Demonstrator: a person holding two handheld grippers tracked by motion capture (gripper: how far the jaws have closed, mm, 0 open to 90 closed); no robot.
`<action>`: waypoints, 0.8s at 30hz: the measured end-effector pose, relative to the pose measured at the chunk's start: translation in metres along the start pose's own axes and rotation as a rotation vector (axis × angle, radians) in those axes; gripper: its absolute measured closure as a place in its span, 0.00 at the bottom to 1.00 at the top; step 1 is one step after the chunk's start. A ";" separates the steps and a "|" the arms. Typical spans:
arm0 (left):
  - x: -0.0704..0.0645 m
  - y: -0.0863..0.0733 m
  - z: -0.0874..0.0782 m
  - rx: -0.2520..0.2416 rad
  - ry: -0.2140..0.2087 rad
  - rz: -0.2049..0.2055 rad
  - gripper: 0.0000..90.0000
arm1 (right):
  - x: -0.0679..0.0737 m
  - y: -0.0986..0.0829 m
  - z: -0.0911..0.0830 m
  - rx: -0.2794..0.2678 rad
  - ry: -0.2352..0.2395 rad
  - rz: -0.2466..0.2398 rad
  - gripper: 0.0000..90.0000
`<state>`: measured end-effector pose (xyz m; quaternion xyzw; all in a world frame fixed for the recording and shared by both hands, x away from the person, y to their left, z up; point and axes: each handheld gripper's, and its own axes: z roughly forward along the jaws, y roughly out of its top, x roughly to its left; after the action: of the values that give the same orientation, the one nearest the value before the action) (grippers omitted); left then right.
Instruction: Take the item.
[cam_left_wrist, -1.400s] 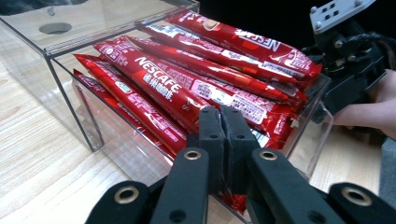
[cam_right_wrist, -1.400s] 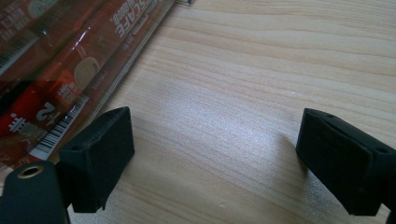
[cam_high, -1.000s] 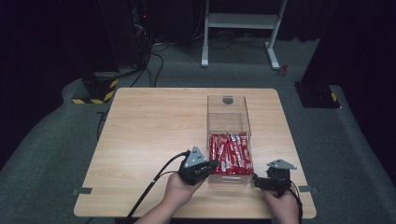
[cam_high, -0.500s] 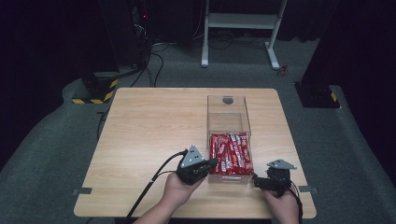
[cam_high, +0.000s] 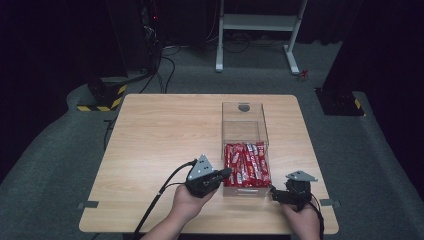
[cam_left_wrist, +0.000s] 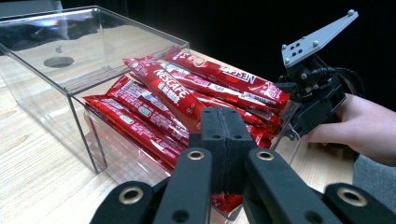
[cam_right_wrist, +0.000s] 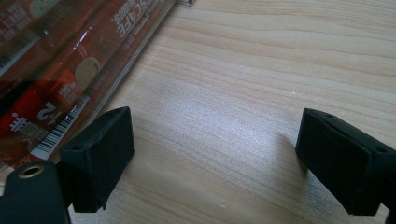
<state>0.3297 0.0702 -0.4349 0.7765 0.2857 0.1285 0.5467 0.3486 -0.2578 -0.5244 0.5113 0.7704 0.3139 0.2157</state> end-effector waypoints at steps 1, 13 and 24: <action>0.000 0.000 -0.001 -0.002 -0.004 -0.002 1.00 | 0.000 0.000 0.000 0.000 0.000 0.000 0.13; 0.007 0.003 -0.013 -0.030 0.006 -0.015 1.00 | 0.000 0.000 0.000 0.001 0.001 -0.001 0.13; 0.021 0.003 -0.029 -0.042 0.051 -0.018 1.00 | 0.000 0.000 0.000 0.000 0.001 -0.001 0.13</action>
<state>0.3324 0.1048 -0.4240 0.7589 0.3037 0.1492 0.5564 0.3486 -0.2578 -0.5244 0.5110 0.7707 0.3138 0.2155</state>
